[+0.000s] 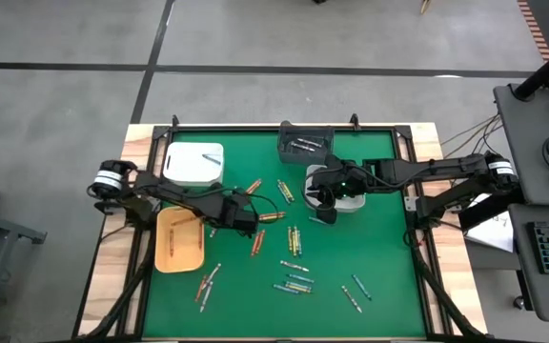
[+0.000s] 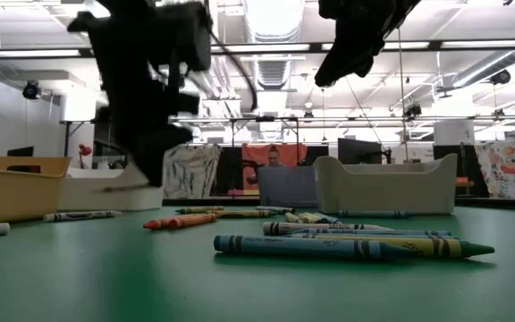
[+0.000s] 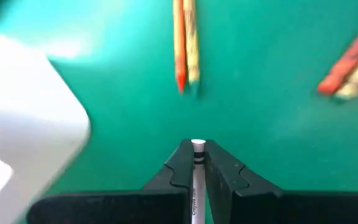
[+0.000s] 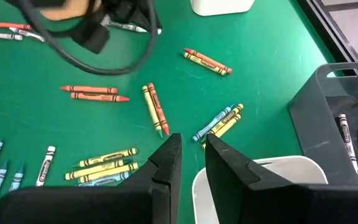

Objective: Sort crayons
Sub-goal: Put the white crayon into the black bin

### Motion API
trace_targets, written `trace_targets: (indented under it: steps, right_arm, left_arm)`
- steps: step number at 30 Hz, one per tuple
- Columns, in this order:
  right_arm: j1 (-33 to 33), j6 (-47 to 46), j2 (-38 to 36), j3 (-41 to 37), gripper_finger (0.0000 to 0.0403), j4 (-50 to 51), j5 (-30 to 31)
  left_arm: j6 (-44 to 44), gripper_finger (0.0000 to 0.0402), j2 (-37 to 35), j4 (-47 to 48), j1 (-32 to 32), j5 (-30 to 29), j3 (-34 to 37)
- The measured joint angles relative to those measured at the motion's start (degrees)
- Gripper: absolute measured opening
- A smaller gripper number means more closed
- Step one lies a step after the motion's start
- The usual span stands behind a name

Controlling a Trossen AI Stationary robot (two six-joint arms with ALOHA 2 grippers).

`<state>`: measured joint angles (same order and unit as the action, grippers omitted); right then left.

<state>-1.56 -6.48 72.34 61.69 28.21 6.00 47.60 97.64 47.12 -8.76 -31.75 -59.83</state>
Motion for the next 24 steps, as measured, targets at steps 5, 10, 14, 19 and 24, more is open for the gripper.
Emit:
trace_targets:
  steps: [5,10,14,19,24]
  right_arm:
    - [0.77,-0.3,0.05,-0.86,0.0063,-1.51,0.02]
    - [1.86,0.07,0.15,-5.59,0.0063,-13.15,-0.04]
    - [2.79,1.11,0.2,-11.41,0.0063,-27.88,-0.49]
    - [3.43,3.24,0.2,-18.86,0.0064,-48.99,-2.32]
    - [3.45,2.53,0.2,-20.65,0.009,-56.85,-6.08]
  left_arm:
    - [-7.24,0.0001,-6.05,-3.38,-3.04,-7.35,-2.52]
    - [-21.49,0.0,-14.06,-20.64,-5.8,-8.24,-0.72]
    - [-32.01,0.0,-19.29,-36.9,-7.34,-7.56,3.62]
    - [-39.48,0.0,-23.24,-58.57,-7.6,-0.96,11.02]
    - [-43.69,0.0,-23.74,-78.13,-7.57,1.18,18.07]
